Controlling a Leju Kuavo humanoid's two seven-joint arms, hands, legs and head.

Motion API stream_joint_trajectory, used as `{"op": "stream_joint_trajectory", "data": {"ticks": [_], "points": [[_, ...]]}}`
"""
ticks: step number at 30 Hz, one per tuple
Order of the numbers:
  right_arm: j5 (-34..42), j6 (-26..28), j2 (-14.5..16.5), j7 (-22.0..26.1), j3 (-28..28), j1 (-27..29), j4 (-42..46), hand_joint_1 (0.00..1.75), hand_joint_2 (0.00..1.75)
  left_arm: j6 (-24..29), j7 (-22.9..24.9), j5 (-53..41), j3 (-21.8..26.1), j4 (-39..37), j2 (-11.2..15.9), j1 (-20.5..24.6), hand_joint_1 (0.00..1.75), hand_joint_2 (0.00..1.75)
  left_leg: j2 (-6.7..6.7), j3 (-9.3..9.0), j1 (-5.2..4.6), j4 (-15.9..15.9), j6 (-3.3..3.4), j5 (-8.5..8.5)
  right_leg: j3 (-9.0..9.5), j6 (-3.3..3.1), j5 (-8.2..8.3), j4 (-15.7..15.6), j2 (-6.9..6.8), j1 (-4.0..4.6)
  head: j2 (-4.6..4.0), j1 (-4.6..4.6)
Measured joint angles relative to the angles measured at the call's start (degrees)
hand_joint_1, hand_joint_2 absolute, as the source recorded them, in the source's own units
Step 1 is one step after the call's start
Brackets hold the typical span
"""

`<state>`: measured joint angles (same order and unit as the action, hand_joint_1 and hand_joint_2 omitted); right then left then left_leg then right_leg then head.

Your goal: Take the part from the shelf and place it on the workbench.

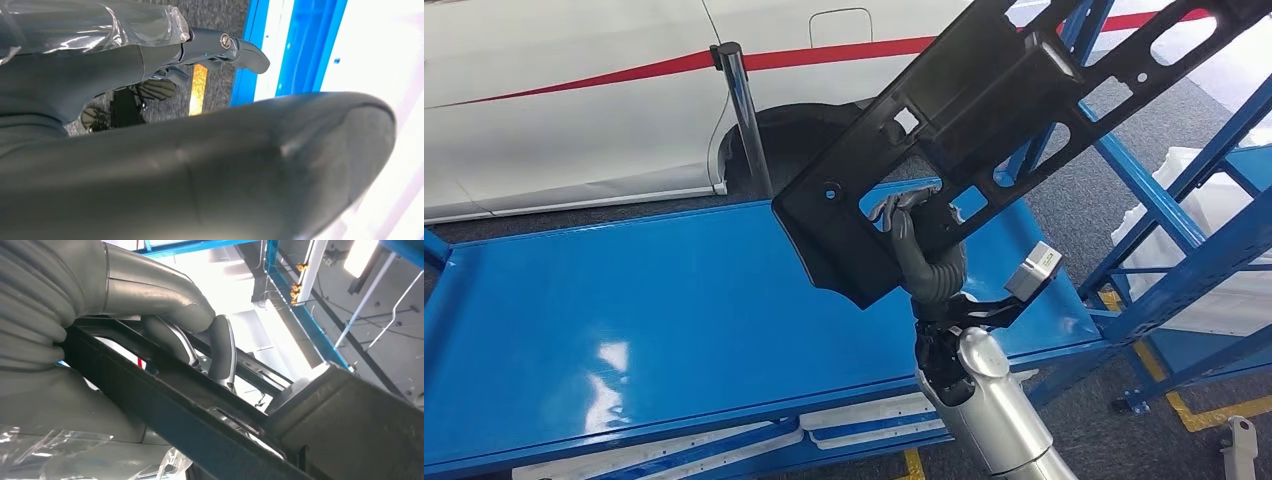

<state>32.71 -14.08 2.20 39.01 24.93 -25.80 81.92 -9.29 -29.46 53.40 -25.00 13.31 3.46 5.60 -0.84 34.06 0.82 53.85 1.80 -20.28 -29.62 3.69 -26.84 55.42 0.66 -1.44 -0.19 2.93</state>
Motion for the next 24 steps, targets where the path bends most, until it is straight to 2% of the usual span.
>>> {"op": "stream_joint_trajectory", "data": {"ticks": [3, 4, 5, 6, 8, 9, 10, 11, 12, 14, 15, 16, 18, 19, 20, 21, 23, 24], "points": [[-0.23, -0.2, 0.05, -0.35, -0.02, -0.17, -0.35, 1.75, 1.75, -0.66, 0.0, 0.19, -0.01, -0.05, -0.03, -0.15, 0.0, 0.0, -0.13, 0.57, 0.17, 0.26, -1.21, 0.4, -0.53, -1.32, 0.52, -0.43, 0.29, 0.28, 0.01, 0.04], [-0.23, -0.24, 0.08, -0.46, -0.02, -0.17, -0.45, 1.75, 1.75, -0.8, 0.01, 0.17, -0.02, -0.07, -0.06, -0.25, 0.0, 0.0, -0.06, 0.98, 0.31, 0.86, -1.52, -0.28, -0.9, -1.83, 0.84, -0.39, 0.21, 0.31, 0.0, 0.05], [-0.21, -0.28, 0.11, -0.56, -0.02, -0.17, -0.52, 1.75, 1.75, -0.92, 0.01, 0.15, -0.03, -0.08, -0.09, -0.35, 0.0, 0.0, 0.05, 1.68, 0.43, 2.48, -1.76, -1.83, -1.28, -2.35, 1.2, -0.45, 0.11, 0.31, -0.01, 0.08], [-0.16, -0.31, 0.14, -0.62, -0.02, -0.18, -0.61, 1.75, 1.75, -0.99, 0.01, 0.11, -0.04, -0.09, -0.11, -0.42, 0.0, 0.0, 0.16, 2.8, 0.5, 5.46, -1.92, -4.28, -1.73, -2.8, 1.61, -0.48, 0.0, 0.33, -0.01, 0.1], [0.04, -0.34, 0.16, -0.67, -0.02, -0.15, -0.84, 1.75, 1.75, -1.09, 0.0, 0.11, -0.04, -0.09, -0.12, -0.51, 0.0, 0.0, 0.28, 5.64, 0.43, 14.08, -2.13, -9.64, -2.86, -3.28, 2.41, -0.44, -0.14, 0.61, -0.01, 0.17], [0.15, -0.38, 0.15, -0.68, -0.02, -0.11, -0.99, 1.75, 1.75, -1.15, 0.0, 0.11, -0.04, -0.09, -0.12, -0.54, 0.0, 0.0, 0.29, 6.45, 0.38, 17.46, -2.13, -11.16, -3.47, -3.38, 2.84, -0.41, -0.18, 0.78, -0.01, 0.19], [0.27, -0.43, 0.15, -0.69, -0.02, -0.08, -1.16, 1.75, 1.75, -1.22, 0.0, 0.11, -0.04, -0.09, -0.13, -0.56, 0.0, 0.0, 0.29, 6.29, 0.31, 18.88, -2.0, -11.5, -4.06, -3.45, 3.25, -0.39, -0.2, 0.98, -0.01, 0.2], [0.36, -0.47, 0.15, -0.69, -0.02, -0.05, -1.31, 1.75, 1.75, -1.28, 0.0, 0.1, -0.04, -0.09, -0.13, -0.56, 0.0, 0.0, 0.29, 4.88, 0.2, 17.73, -1.72, -10.68, -4.56, -3.48, 3.64, -0.38, -0.2, 1.16, -0.01, 0.2], [0.4, -0.54, 0.15, -0.69, -0.02, -0.05, -1.45, 1.75, 1.75, -1.33, 0.0, 0.09, -0.04, -0.09, -0.14, -0.54, 0.0, 0.0, 0.29, 2.32, -0.01, 14.39, -1.3, -9.24, -4.99, -3.47, 4.02, -0.37, -0.19, 1.33, -0.01, 0.2], [0.54, -0.73, 0.16, -0.67, -0.03, -0.09, -1.64, 1.75, 1.75, -1.38, 0.0, 0.07, -0.04, -0.09, -0.09, -0.31, 0.0, 0.0, 0.37, -3.8, -0.6, 5.23, -0.22, -7.15, -5.58, -3.38, 4.68, -0.38, -0.16, 1.56, 0.0, 0.19], [0.64, -0.84, 0.15, -0.64, -0.07, -0.11, -1.72, 1.75, 1.75, -1.41, 0.0, 0.04, -0.04, -0.09, -0.07, -0.15, 0.0, 0.0, 0.41, -5.82, -0.89, 1.99, 0.07, -6.63, -5.69, -3.25, 5.02, -0.41, -0.17, 1.61, 0.0, 0.15], [0.74, -0.96, 0.16, -0.6, -0.11, -0.14, -1.83, 1.75, 1.75, -1.44, 0.0, 0.01, -0.04, -0.09, -0.06, 0.0, 0.0, 0.0, 0.44, -6.77, -1.13, 0.2, 0.21, -6.58, -5.76, -3.05, 5.32, -0.43, -0.21, 1.57, 0.0, 0.14], [0.85, -1.1, 0.23, -0.53, -0.18, -0.17, -2.09, 1.75, 1.75, -1.48, 0.0, -0.04, -0.04, -0.09, -0.09, 0.12, 0.0, 0.0, 0.49, -6.54, -1.19, -0.43, 0.39, -5.89, -5.94, -2.43, 5.98, -0.57, -0.22, 1.52, 0.0, 0.15], [0.88, -1.16, 0.26, -0.49, -0.25, -0.18, -2.21, 1.75, 1.75, -1.48, 0.0, -0.05, -0.04, -0.09, -0.12, 0.12, 0.0, 0.0, 0.54, -6.25, -1.06, -0.68, 0.71, -5.43, -6.27, -2.09, 5.68, -0.3, -0.2, 1.51, 0.0, 0.18], [0.89, -1.17, 0.26, -0.46, -0.34, -0.17, -2.29, 1.75, 1.75, -1.48, 0.0, -0.08, -0.04, -0.09, -0.15, 0.12, 0.0, 0.0, 0.63, -5.81, -0.85, -0.86, 1.09, -4.81, -6.85, -1.79, 4.49, 0.71, -0.18, 1.51, 0.0, 0.14], [0.89, -1.17, 0.23, -0.45, -0.45, -0.16, -2.38, 1.75, 1.75, -1.49, 0.0, -0.11, -0.04, -0.09, -0.17, 0.11, 0.0, 0.0, 0.71, -5.28, -0.62, -1.05, 1.4, -4.13, -7.77, -1.53, 2.2, 3.04, -0.18, 1.46, 0.0, 0.08], [0.86, -1.16, 0.2, -0.42, -0.62, -0.1, -2.58, 1.75, 1.75, -1.5, 0.0, -0.27, -0.04, -0.09, -0.19, 0.1, 0.0, 0.0, 0.78, -3.94, -0.57, -1.0, 1.65, -3.07, -10.1, -1.1, -3.42, 10.73, -0.26, 1.1, 0.0, -0.03], [0.85, -1.15, 0.18, -0.42, -0.67, -0.05, -2.73, 1.75, 1.75, -1.5, 0.0, -0.37, -0.04, -0.09, -0.19, 0.08, 0.0, 0.0, 0.8, -3.28, -0.55, -0.95, 1.59, -2.54, -10.96, -0.85, -5.17, 14.56, -0.28, 0.92, -0.01, -0.04]]}}
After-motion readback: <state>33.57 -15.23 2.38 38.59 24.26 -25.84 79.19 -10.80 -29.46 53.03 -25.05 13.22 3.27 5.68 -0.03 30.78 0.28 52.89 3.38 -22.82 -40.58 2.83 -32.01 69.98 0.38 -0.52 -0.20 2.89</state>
